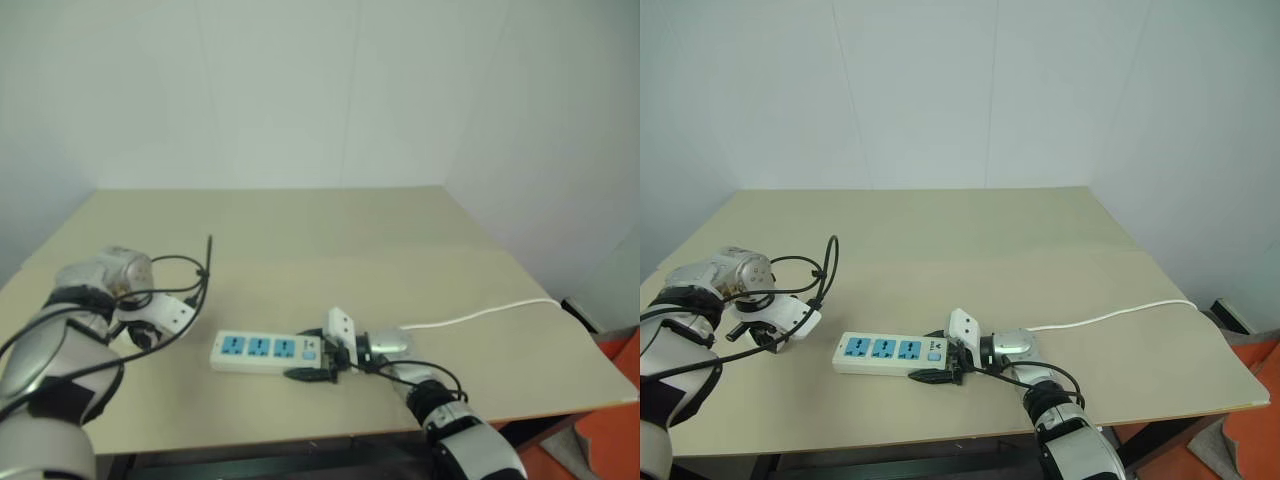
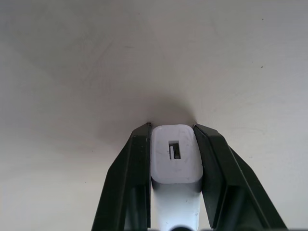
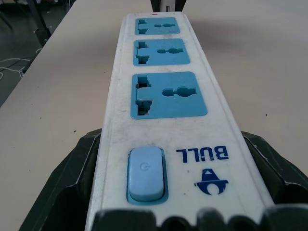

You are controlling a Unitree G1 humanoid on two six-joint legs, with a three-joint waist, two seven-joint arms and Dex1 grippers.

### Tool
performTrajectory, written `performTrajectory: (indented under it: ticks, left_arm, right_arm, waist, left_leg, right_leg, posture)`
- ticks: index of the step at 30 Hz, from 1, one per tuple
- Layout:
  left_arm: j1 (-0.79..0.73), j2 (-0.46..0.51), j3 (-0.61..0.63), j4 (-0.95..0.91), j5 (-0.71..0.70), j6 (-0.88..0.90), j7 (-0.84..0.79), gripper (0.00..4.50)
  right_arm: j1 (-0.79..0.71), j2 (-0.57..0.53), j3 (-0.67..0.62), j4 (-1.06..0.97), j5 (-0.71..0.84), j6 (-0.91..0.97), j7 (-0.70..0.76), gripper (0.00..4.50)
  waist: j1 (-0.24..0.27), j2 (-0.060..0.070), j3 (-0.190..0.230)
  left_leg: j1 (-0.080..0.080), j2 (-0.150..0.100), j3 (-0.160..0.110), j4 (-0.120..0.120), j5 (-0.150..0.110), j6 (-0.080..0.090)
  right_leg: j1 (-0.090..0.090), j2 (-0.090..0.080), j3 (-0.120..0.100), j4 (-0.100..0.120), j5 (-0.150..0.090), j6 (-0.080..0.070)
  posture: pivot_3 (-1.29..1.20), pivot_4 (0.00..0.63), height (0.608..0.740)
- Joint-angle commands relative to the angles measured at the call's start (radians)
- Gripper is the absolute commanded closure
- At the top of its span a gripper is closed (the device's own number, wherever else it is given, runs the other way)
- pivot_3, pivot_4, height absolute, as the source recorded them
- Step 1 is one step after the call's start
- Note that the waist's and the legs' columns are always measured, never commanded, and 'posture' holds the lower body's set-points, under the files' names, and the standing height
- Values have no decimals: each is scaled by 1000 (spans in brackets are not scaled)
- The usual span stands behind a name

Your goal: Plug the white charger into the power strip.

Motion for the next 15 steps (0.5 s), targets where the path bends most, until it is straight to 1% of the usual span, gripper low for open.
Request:
performTrajectory:
  ticks: [1, 4, 6, 10, 12, 15]
  left_arm:
    - [-11, 14, 27, 7, -14, -6, -31, 3487]
    - [-24, 7, 69, -1, -56, -13, -50, 3487]
    - [-46, -10, 131, -14, -123, -4, -73, 3487]
    - [-93, -80, 333, -69, -360, 81, -174, 3487]
    - [-91, -104, 408, -108, -455, 136, -220, 3487]
    - [-62, -128, 483, -184, -597, 240, -244, 3487]
  right_arm:
    - [18, 11, 19, 5, -2, 17, -1, 1066]
    - [19, 11, 20, 5, -2, 16, -1, 1066]
    - [22, 11, 21, 5, -3, 15, 1, 1066]
    - [24, 10, 27, 7, -6, 12, 8, 1066]
    - [22, 11, 28, 9, -7, 11, 11, 1066]
    - [18, 16, 30, 13, -8, 11, 11, 1066]
  waist:
    - [0, 0, 0]
    - [0, 0, 0]
    - [1, 0, 0]
    - [5, 0, 0]
    - [1, 0, 0]
    - [-7, 0, 0]
  left_leg:
    - [0, 0, 0, 0, 0, 0]
    - [0, 0, 0, 0, 0, 0]
    - [0, 0, 0, 0, 0, 0]
    - [-2, 0, -1, 1, 0, 0]
    - [-2, 0, -1, 2, 0, 0]
    - [-1, 0, -1, 0, 0, 0]
  right_leg:
    - [0, 0, 0, 0, 0, 0]
    - [0, 0, 0, 0, 0, 0]
    - [0, 0, 0, 0, 0, 0]
    - [0, 0, -1, 0, 0, 0]
    - [0, 0, -1, 0, 0, 0]
    - [0, 0, -1, -1, 0, 0]
  posture:
    - [0, 150, 740]
    - [0, 150, 740]
    - [0, 150, 740]
    - [0, 150, 740]
    - [0, 150, 740]
    - [0, 150, 740]
